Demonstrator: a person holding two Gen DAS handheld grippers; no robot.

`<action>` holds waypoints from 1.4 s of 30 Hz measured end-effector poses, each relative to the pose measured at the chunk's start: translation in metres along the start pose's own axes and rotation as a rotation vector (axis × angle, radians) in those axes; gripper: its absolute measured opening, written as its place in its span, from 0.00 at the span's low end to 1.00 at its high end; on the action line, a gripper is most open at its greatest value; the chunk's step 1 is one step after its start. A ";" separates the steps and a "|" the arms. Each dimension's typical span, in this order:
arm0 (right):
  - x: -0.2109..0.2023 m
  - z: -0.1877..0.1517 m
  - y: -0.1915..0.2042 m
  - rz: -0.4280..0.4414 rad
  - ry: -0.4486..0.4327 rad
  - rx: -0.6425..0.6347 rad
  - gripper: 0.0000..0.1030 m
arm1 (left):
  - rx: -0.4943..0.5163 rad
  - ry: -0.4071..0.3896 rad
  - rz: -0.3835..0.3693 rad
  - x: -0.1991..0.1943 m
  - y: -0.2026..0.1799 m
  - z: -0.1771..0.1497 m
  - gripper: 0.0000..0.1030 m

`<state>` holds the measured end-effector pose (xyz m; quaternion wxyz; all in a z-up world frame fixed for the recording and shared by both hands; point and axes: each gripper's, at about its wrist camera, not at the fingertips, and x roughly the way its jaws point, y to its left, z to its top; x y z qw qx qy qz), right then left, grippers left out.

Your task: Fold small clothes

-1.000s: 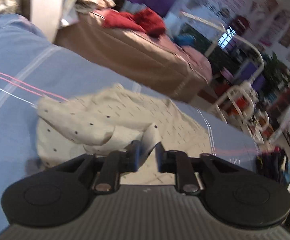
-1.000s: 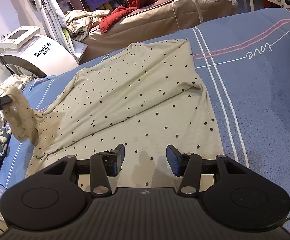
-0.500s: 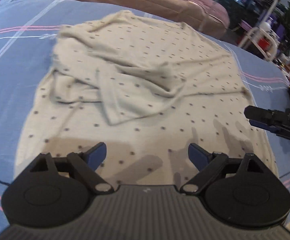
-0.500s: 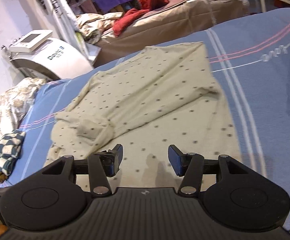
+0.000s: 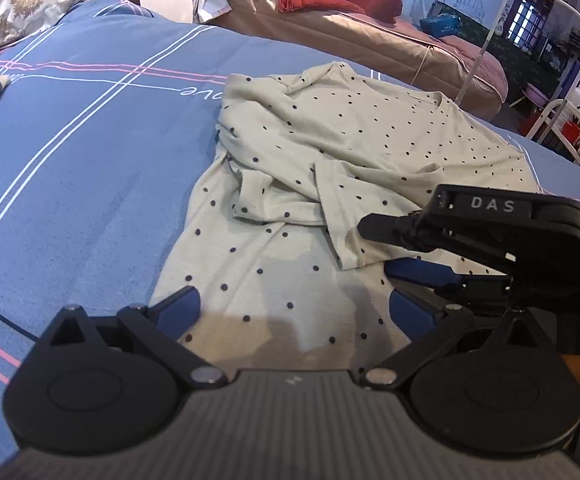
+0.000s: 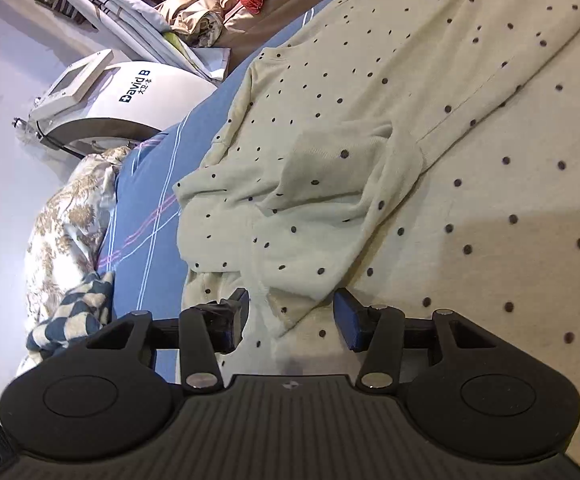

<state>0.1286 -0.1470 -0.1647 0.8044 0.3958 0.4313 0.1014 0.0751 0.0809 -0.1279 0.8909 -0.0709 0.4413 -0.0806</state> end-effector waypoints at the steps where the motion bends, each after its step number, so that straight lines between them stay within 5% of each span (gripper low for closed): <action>1: 0.000 0.000 0.000 0.001 -0.005 -0.004 0.56 | 0.003 0.004 0.003 0.001 0.001 0.000 1.00; 2: 0.000 0.000 -0.001 0.015 0.002 0.000 0.24 | 0.006 0.006 0.008 0.001 0.002 0.001 1.00; 4: -0.006 0.002 -0.007 0.033 0.006 0.007 0.03 | 0.013 0.019 0.020 0.004 0.004 0.001 0.99; 8: -0.041 0.018 -0.017 0.004 -0.032 -0.075 0.02 | 0.044 0.024 0.035 0.005 0.002 0.000 1.00; 13: -0.109 0.053 -0.037 -0.207 -0.127 -0.318 0.02 | 0.068 0.030 0.022 0.007 -0.006 0.002 1.00; 16: -0.135 0.072 -0.063 -0.310 -0.140 -0.324 0.03 | 0.082 0.026 0.023 0.008 -0.012 0.001 1.00; 22: -0.104 0.049 -0.059 -0.073 -0.052 -0.145 0.41 | 0.122 0.052 0.055 0.013 -0.022 -0.004 1.00; 27: -0.040 0.019 -0.035 0.091 0.055 -0.006 0.45 | 0.162 0.069 0.105 0.017 -0.023 -0.009 1.00; 31: -0.005 0.009 -0.023 0.102 0.091 0.054 0.47 | 0.157 0.074 0.105 0.019 -0.020 -0.010 1.00; 36: -0.001 0.007 -0.027 0.130 0.040 0.172 0.38 | 0.187 0.082 0.118 0.022 -0.023 -0.011 1.00; 38: -0.003 0.007 -0.028 0.116 0.032 0.161 0.10 | 0.193 0.081 0.121 0.023 -0.024 -0.012 1.00; 42: -0.015 0.012 -0.031 0.094 0.042 0.130 0.04 | 0.196 0.081 0.118 0.023 -0.023 -0.012 1.00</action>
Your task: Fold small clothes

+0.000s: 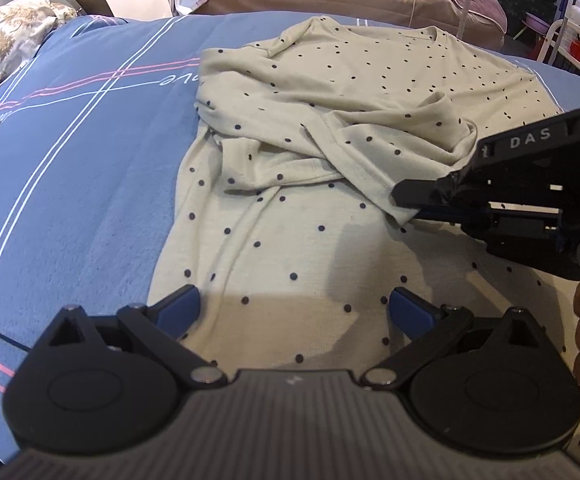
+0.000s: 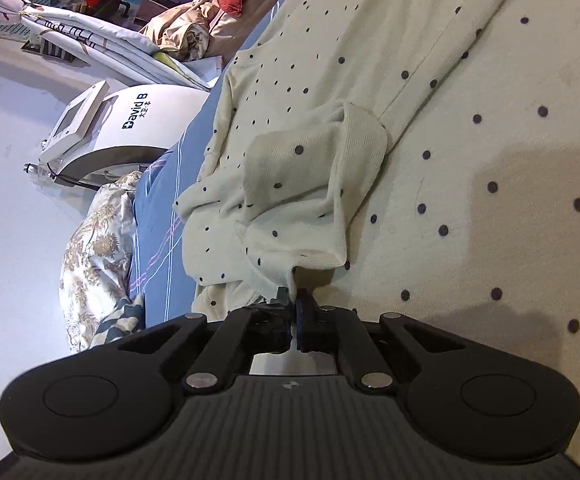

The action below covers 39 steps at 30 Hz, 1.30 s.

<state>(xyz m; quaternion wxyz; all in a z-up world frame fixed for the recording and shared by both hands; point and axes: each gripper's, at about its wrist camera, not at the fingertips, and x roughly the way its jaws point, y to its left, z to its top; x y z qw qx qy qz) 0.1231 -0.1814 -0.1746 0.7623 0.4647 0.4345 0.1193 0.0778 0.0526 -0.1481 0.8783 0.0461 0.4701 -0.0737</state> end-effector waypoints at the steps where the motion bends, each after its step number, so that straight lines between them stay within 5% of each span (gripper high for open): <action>1: -0.005 0.003 0.001 -0.026 0.010 -0.026 0.04 | 0.000 0.000 0.000 0.000 0.000 0.000 1.00; 6: -0.043 0.038 0.006 -0.109 0.065 -0.248 0.04 | 0.000 0.004 -0.005 0.000 0.001 0.001 1.00; 11: -0.087 0.077 0.014 -0.355 0.139 -0.692 0.04 | -0.014 0.016 -0.029 -0.001 0.006 0.005 1.00; 15: -0.102 0.105 -0.001 -0.491 0.187 -0.855 0.04 | -0.050 -0.009 -0.065 -0.005 0.016 0.014 1.00; 26: -0.071 0.132 -0.006 -0.561 0.219 -0.911 0.04 | 0.028 -0.211 0.032 -0.001 0.061 0.117 0.99; 32: -0.083 0.165 -0.011 -0.788 0.165 -1.064 0.03 | 0.063 -0.213 0.098 0.043 0.076 0.177 1.00; 35: -0.079 0.186 -0.020 -0.750 0.217 -0.958 0.03 | 0.098 -0.184 0.119 0.067 0.075 0.197 1.00; 39: -0.069 0.182 -0.022 -0.761 0.232 -0.993 0.03 | 0.072 -0.118 0.113 0.096 0.082 0.218 0.99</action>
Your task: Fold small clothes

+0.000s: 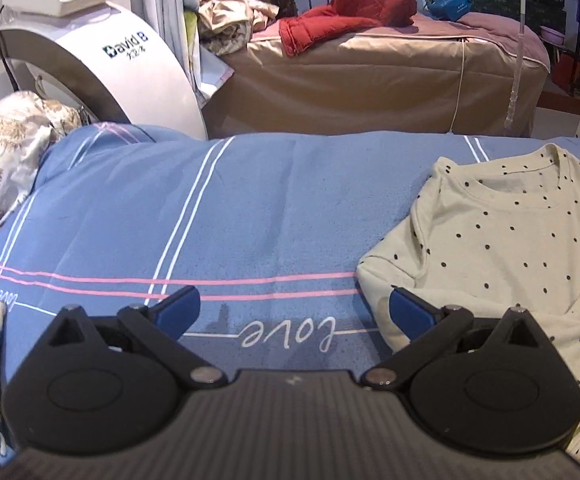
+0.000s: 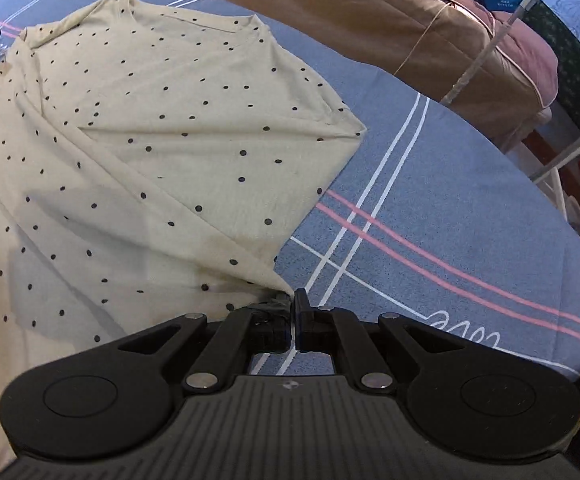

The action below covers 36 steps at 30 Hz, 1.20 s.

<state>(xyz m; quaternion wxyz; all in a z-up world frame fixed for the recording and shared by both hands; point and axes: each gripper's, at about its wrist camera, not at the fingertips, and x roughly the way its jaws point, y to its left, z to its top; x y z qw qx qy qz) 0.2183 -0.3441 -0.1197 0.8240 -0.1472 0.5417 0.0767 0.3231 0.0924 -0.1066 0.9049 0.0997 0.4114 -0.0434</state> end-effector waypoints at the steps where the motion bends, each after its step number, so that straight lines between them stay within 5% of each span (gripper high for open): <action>1: 0.001 0.000 -0.001 0.005 -0.005 0.017 0.03 | -0.027 0.036 0.002 0.009 0.003 0.004 0.99; 7: 0.004 -0.003 -0.005 0.025 -0.015 0.056 0.03 | -0.067 0.176 0.004 0.051 0.006 0.014 1.00; 10: 0.005 -0.003 -0.008 0.039 -0.019 0.082 0.03 | -0.106 0.185 -0.077 0.060 0.005 0.014 0.92; 12: 0.005 -0.004 -0.009 0.043 -0.022 0.087 0.03 | -0.179 0.177 -0.124 0.059 0.010 0.015 0.44; 14: 0.005 -0.004 -0.010 0.047 -0.023 0.091 0.03 | -0.241 0.173 -0.192 0.057 0.016 0.019 0.14; 15: 0.005 -0.003 -0.010 0.048 -0.023 0.092 0.03 | -0.271 0.180 -0.220 0.057 0.020 0.022 0.08; 20: 0.008 -0.003 -0.011 0.050 -0.022 0.106 0.03 | -0.302 0.176 -0.240 0.053 0.030 0.031 0.11; 22: 0.007 -0.003 -0.010 0.049 -0.024 0.108 0.03 | -0.328 0.226 -0.293 0.058 0.032 0.029 0.50; 23: 0.008 -0.003 -0.010 0.049 -0.024 0.108 0.03 | -0.338 0.219 -0.290 0.057 0.033 0.028 0.81; 25: 0.008 -0.003 -0.011 0.051 -0.024 0.112 0.03 | -0.313 0.184 -0.255 0.050 0.025 0.026 0.87; 26: 0.008 -0.003 -0.011 0.051 -0.024 0.114 0.03 | -0.300 0.187 -0.256 0.051 0.023 0.027 0.82; 28: 0.009 -0.003 -0.011 0.052 -0.025 0.118 0.03 | -0.306 0.213 -0.292 0.058 0.018 0.026 0.55; 29: 0.009 -0.003 -0.011 0.053 -0.025 0.120 0.03 | -0.313 0.235 -0.323 0.063 0.015 0.026 0.30; 30: 0.009 -0.003 -0.013 0.056 -0.026 0.128 0.04 | -0.311 0.255 -0.337 0.067 0.011 0.024 0.21; 31: 0.009 -0.004 -0.013 0.060 -0.026 0.136 0.04 | -0.290 0.255 -0.322 0.067 0.006 0.024 0.21; 33: 0.010 -0.004 -0.015 0.066 -0.026 0.144 0.04 | -0.238 0.225 -0.288 0.062 -0.002 0.027 0.04; 36: 0.010 -0.002 -0.015 0.066 -0.025 0.141 0.04 | -0.310 0.152 -0.253 0.055 0.016 0.037 0.03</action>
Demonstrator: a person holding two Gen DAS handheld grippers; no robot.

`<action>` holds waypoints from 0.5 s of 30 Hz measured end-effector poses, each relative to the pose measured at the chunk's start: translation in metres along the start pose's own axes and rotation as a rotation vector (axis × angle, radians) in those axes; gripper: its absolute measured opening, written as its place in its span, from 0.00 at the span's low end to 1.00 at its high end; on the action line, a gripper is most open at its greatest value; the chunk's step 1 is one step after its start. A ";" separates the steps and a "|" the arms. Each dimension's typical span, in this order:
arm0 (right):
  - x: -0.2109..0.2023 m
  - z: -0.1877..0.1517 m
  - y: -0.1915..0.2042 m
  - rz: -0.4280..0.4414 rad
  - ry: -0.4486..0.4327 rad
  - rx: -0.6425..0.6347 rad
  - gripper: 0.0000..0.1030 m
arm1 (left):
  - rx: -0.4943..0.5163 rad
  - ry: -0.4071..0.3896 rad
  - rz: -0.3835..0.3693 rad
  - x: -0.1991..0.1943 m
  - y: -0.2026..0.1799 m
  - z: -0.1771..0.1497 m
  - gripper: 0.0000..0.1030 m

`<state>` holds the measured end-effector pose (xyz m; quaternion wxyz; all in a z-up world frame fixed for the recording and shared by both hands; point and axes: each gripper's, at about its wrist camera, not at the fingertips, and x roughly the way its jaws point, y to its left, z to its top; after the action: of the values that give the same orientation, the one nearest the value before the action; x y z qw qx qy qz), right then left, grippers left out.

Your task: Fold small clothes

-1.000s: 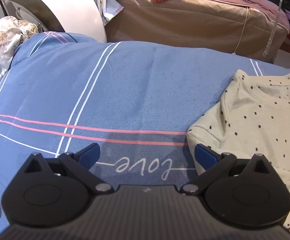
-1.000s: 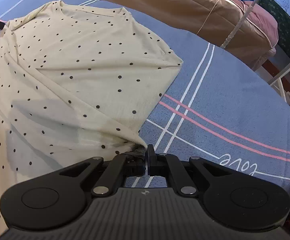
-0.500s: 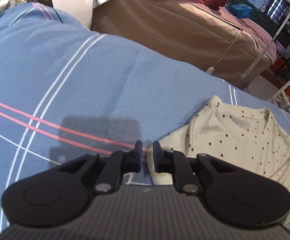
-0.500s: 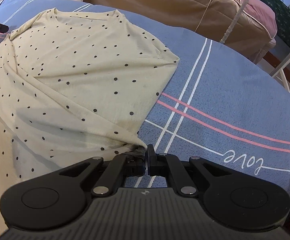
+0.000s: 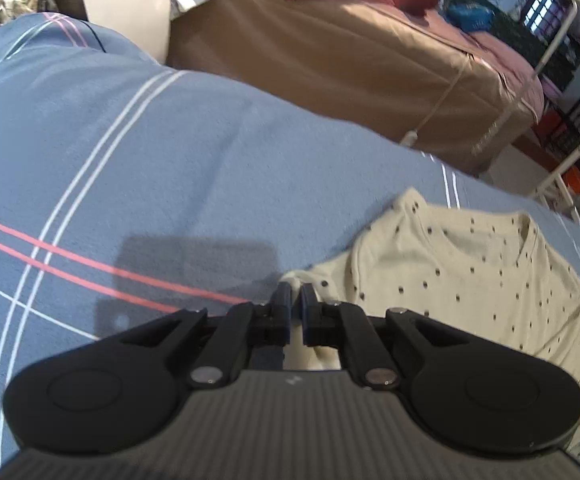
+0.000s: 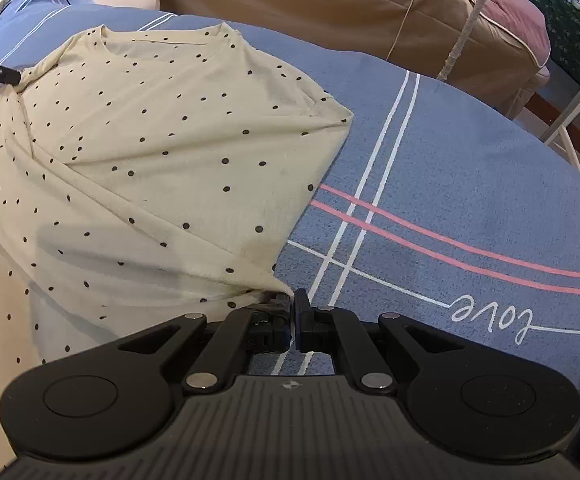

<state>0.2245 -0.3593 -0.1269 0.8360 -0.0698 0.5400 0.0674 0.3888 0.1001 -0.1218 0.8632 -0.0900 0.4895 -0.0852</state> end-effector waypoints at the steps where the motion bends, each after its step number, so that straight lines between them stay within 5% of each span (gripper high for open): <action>1: 0.000 0.001 0.000 -0.003 0.000 -0.002 0.04 | -0.015 -0.013 0.016 -0.002 0.006 0.006 0.01; 4: 0.000 0.007 -0.001 -0.006 -0.015 0.008 0.04 | 0.026 -0.072 0.143 -0.007 0.016 0.021 0.00; 7: 0.003 0.012 -0.001 -0.009 -0.019 0.010 0.04 | -0.032 -0.031 0.129 -0.004 0.034 0.028 0.01; 10: 0.004 0.013 -0.001 -0.008 -0.022 0.005 0.04 | 0.013 -0.003 0.068 -0.008 0.028 0.018 0.41; 11: 0.004 0.013 -0.001 -0.011 -0.021 0.000 0.04 | 0.051 0.006 0.062 -0.008 0.021 0.012 0.70; 12: 0.003 0.012 -0.001 -0.013 -0.023 0.000 0.04 | 0.089 0.007 0.060 -0.010 0.015 0.005 0.88; 15: 0.000 0.010 0.000 -0.011 -0.022 -0.007 0.04 | 0.145 0.028 -0.002 -0.009 -0.002 -0.009 0.94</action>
<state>0.2338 -0.3577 -0.1232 0.8421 -0.0749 0.5302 0.0652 0.3765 0.0997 -0.1180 0.8603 -0.0265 0.4940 -0.1229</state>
